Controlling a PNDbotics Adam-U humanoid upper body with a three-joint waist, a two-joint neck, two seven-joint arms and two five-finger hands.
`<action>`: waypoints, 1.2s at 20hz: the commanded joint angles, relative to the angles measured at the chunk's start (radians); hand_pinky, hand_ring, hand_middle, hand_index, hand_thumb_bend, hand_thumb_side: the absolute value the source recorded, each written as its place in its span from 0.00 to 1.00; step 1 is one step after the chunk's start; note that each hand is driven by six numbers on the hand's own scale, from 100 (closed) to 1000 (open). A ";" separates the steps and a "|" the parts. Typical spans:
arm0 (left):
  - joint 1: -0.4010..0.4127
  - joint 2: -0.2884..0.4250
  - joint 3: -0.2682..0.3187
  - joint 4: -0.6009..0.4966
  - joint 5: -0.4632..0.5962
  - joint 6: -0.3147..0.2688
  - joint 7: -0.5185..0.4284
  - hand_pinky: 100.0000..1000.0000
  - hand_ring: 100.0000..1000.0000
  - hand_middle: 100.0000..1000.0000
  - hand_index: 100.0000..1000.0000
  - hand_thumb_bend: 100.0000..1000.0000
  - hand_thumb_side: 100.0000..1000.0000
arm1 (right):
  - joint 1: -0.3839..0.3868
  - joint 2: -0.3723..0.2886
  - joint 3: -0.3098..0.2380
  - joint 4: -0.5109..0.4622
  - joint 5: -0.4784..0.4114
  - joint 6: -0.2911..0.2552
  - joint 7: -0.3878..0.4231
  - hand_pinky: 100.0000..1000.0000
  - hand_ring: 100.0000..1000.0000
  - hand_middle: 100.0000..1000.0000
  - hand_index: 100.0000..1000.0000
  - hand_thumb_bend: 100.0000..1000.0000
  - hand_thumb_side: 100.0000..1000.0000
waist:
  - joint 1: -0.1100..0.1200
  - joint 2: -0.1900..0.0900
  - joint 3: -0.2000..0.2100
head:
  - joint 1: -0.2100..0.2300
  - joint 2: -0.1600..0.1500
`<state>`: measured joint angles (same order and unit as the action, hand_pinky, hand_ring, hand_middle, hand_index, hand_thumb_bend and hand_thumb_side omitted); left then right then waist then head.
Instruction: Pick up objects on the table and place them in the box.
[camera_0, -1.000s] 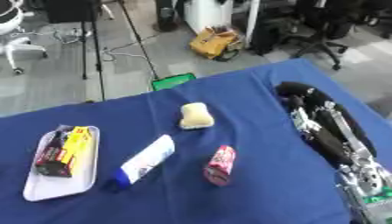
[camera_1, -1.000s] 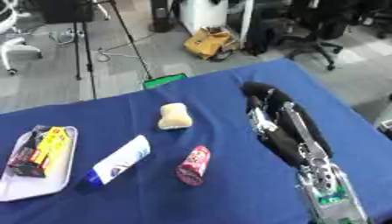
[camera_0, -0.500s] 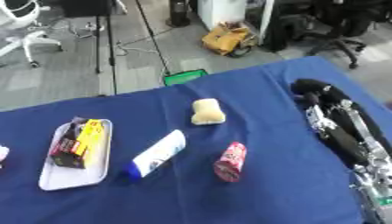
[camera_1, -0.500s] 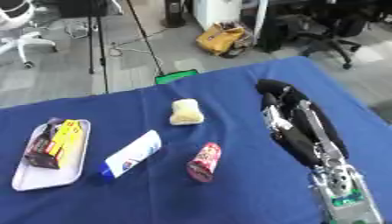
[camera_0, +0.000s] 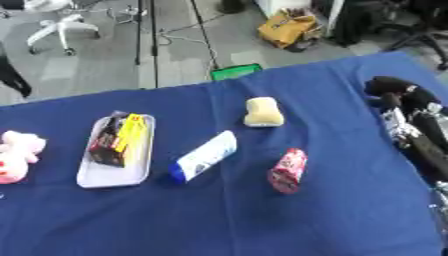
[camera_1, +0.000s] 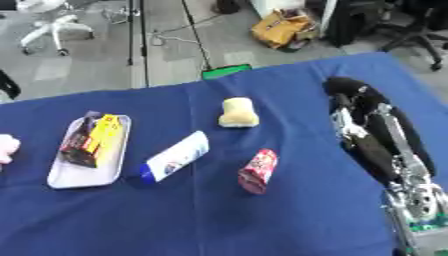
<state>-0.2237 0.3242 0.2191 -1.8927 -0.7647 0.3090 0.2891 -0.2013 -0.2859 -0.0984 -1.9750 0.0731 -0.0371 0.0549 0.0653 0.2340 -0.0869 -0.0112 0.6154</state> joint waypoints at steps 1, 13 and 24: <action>0.001 0.011 0.015 -0.004 0.001 -0.001 -0.003 0.68 0.69 0.78 0.87 0.76 0.69 | -0.004 -0.005 -0.003 -0.025 0.002 0.001 0.001 0.86 0.85 0.77 0.83 0.00 0.49 | -0.016 -0.056 0.001 | 0.051 0.011; 0.005 -0.001 0.019 -0.021 0.028 -0.030 0.070 0.62 0.63 0.74 0.85 0.76 0.66 | -0.003 -0.007 -0.005 -0.025 0.004 0.000 -0.001 0.86 0.85 0.77 0.84 0.00 0.49 | -0.015 -0.059 -0.001 | 0.179 0.001; 0.004 -0.004 0.020 -0.014 0.054 -0.076 0.095 0.61 0.62 0.74 0.86 0.78 0.67 | -0.007 -0.010 -0.007 -0.025 0.005 -0.003 -0.002 0.86 0.85 0.77 0.84 0.00 0.49 | -0.012 -0.046 0.000 | 0.178 -0.009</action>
<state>-0.2138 0.3062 0.2312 -1.8944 -0.7160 0.2405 0.3827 -0.1978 -0.2858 -0.0983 -1.9750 0.0749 -0.0372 0.0543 0.0653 0.2340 -0.0872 0.1641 0.6141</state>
